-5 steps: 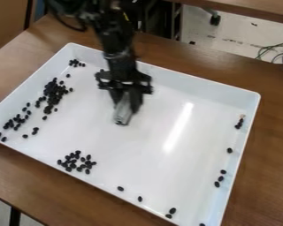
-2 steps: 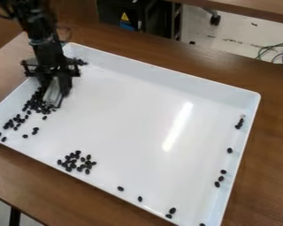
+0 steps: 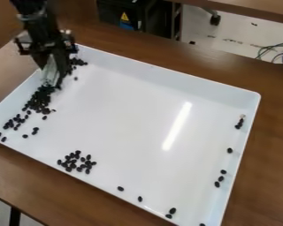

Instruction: Sweep into pile

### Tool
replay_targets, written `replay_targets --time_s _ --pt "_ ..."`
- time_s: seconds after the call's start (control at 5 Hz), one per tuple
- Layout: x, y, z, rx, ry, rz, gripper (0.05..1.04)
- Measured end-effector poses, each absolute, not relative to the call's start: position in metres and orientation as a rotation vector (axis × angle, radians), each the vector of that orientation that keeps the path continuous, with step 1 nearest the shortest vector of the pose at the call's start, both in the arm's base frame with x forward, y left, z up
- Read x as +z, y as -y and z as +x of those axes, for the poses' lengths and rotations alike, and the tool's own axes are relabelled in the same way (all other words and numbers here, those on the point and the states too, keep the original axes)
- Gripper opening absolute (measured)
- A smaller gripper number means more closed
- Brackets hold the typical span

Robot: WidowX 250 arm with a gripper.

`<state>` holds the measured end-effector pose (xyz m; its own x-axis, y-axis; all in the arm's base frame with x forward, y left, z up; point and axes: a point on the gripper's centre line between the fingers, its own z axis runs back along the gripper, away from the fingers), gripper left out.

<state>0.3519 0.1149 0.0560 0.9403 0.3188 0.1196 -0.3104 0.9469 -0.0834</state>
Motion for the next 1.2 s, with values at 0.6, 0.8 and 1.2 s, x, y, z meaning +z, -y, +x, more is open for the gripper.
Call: replay_targets --time_s 0.6,0.8,1.2 --pt "0.066 0.0 0.304 0.141 0.144 -0.128 0.363" --pt "0.06 0.045 0.272 0.023 0.129 -0.14 0.363" --pt "0.034 0.139 0.231 -0.104 0.109 -0.153 0.363"
